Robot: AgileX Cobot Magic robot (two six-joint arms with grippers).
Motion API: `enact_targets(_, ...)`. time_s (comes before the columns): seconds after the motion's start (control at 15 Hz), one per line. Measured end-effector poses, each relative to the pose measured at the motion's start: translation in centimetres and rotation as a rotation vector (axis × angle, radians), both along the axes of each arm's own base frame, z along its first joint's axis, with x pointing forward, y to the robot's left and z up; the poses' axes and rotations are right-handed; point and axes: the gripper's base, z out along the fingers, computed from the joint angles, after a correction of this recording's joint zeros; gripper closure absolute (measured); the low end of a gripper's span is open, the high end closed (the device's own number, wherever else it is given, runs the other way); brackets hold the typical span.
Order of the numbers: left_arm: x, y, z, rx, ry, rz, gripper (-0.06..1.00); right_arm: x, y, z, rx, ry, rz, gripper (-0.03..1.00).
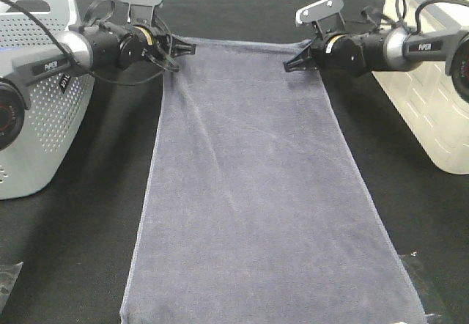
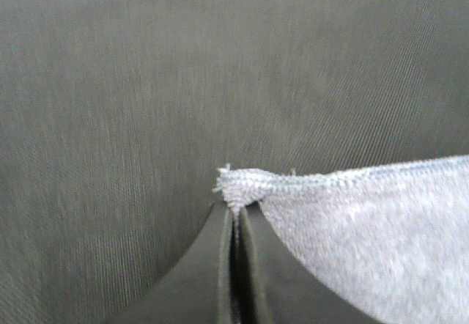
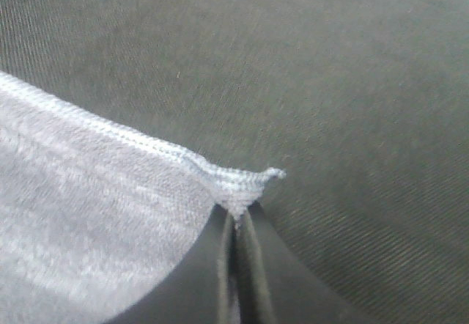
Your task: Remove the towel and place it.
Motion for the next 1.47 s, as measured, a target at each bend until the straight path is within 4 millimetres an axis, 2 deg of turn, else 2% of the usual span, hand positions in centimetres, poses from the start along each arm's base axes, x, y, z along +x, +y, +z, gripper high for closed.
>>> enact_targets(0.07, 0.0, 0.0, -0.2, 0.004, 0.012, 0.003, 0.89, 0.0, 0.0, -0.4, 0.006, -0.002, -0.001, 0.88)
enact_targets(0.13, 0.0, 0.1, -0.2, 0.009, 0.012, 0.003, 0.81, 0.1, 0.0, -0.5, 0.018, -0.012, -0.006, 0.77)
enact_targets(0.2, 0.0, 0.1, -0.3, 0.026, 0.014, -0.001, 0.70, 0.1, 0.1, -0.3, 0.041, -0.029, -0.015, 0.64)
enact_targets(0.27, -0.1, 0.2, -0.4, 0.043, 0.030, 0.002, 0.51, 0.2, 0.1, -0.1, 0.070, -0.042, -0.031, 0.45)
enact_targets(0.33, -0.2, 0.3, -0.5, 0.051, 0.042, 0.005, 0.42, 0.3, 0.0, -0.1, 0.086, -0.039, -0.042, 0.36)
enact_targets(0.47, -0.2, 0.3, -0.6, 0.054, 0.047, 0.006, 0.34, 0.2, 0.0, -0.2, 0.108, -0.022, -0.061, 0.28)
enact_targets(0.73, -0.3, 0.4, 0.0, 0.067, 0.079, 0.020, 0.33, -0.1, -0.1, 0.4, 0.104, 0.055, -0.076, 0.26)
enact_targets(1.07, -0.6, 0.4, 8.1, -0.002, 0.027, 0.055, 0.33, -1.0, -0.3, 8.3, 0.091, 0.119, -0.083, 0.26)
enact_targets(1.2, -1.4, -0.2, 10.1, -0.001, 0.069, 0.065, 0.33, -1.9, -0.5, 12.3, 0.092, 0.140, -0.086, 0.26)
enact_targets(1.27, -2.0, -0.5, 11.4, 0.004, 0.096, 0.070, 0.33, -2.5, -0.6, 14.2, 0.088, 0.156, -0.087, 0.26)
enact_targets(1.33, -3.2, -1.1, 13.5, 0.018, 0.149, 0.076, 0.33, -3.6, -0.7, 17.0, 0.108, 0.188, -0.092, 0.26)
enact_targets(1.47, -5.4, -1.7, 17.4, 0.069, 0.215, 0.074, 0.33, -5.6, -0.9, 20.7, 0.128, 0.244, -0.092, 0.26)
